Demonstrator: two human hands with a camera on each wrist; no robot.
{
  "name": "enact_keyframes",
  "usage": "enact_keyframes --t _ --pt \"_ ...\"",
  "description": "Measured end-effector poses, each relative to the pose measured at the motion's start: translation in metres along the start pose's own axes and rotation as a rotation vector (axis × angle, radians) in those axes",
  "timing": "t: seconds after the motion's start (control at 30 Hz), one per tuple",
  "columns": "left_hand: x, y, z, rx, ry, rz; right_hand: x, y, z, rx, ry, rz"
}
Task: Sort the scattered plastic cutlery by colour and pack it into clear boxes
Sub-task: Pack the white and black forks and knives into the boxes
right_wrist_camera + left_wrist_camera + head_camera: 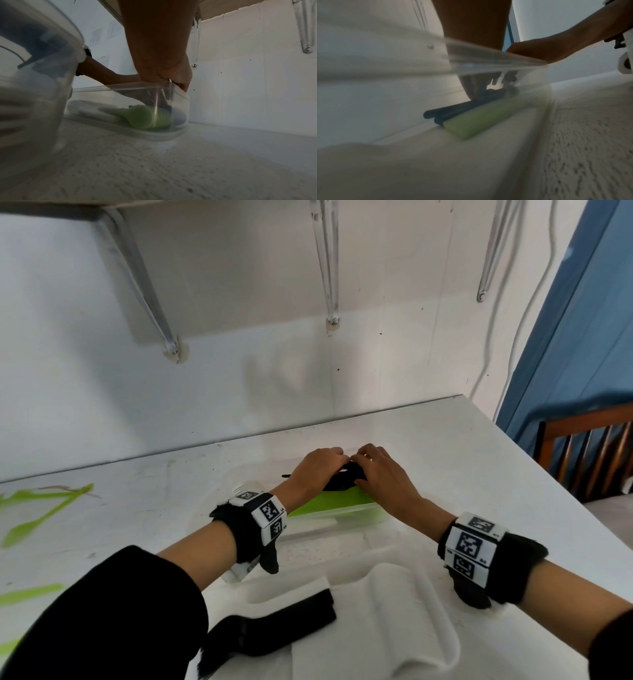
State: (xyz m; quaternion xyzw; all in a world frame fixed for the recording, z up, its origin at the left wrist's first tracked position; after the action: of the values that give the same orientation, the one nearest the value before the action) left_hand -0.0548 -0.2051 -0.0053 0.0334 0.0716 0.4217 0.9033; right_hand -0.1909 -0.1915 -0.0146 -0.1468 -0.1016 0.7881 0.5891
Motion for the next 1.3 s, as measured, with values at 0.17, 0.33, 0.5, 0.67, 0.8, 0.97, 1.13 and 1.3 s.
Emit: enact_keyframes --t 0.17,0.33,0.5,0.67,0.8,0.97,1.13,1.3 --pt "0.005 -0.003 0.005 0.108 0.019 -0.063 -0.002 0.001 -0.001 0.033 -0.023 -0.024" --pt "0.016 -0.017 0.01 0.018 0.008 0.051 -0.002 0.0 -0.001 0.063 -0.051 -0.026" --pt "0.025 -0.019 0.004 0.139 -0.054 0.067 -0.003 0.0 -0.001 0.068 -0.056 -0.027" --pt "0.025 -0.019 0.005 0.229 -0.044 0.033 -0.003 0.0 0.001 0.006 -0.102 -0.024" --pt "0.029 -0.028 0.011 0.286 -0.07 0.039 -0.007 0.005 0.011 -0.004 -0.272 0.024" --pt "0.038 -0.031 0.009 0.308 -0.022 0.014 -0.015 0.005 0.014 0.081 -0.312 0.06" --pt "0.043 -0.03 0.006 0.312 -0.032 0.005 -0.015 0.003 0.008 0.072 -0.287 0.085" --pt "0.046 -0.026 0.007 0.396 -0.122 -0.01 -0.017 0.004 0.01 0.002 -0.315 0.101"
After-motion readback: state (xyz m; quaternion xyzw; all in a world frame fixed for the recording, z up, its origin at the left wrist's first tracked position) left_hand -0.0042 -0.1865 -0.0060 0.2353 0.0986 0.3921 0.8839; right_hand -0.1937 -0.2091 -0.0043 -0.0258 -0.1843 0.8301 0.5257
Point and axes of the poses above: each hand's wrist, its own x-axis away from the middle knuckle, its own z-axis out of the back of the hand, y = z × x, the point moved 2 cm from there along -x, towards the middle knuckle, and after that the axes turned 12 degrees about -z, right-handed, at the moved point
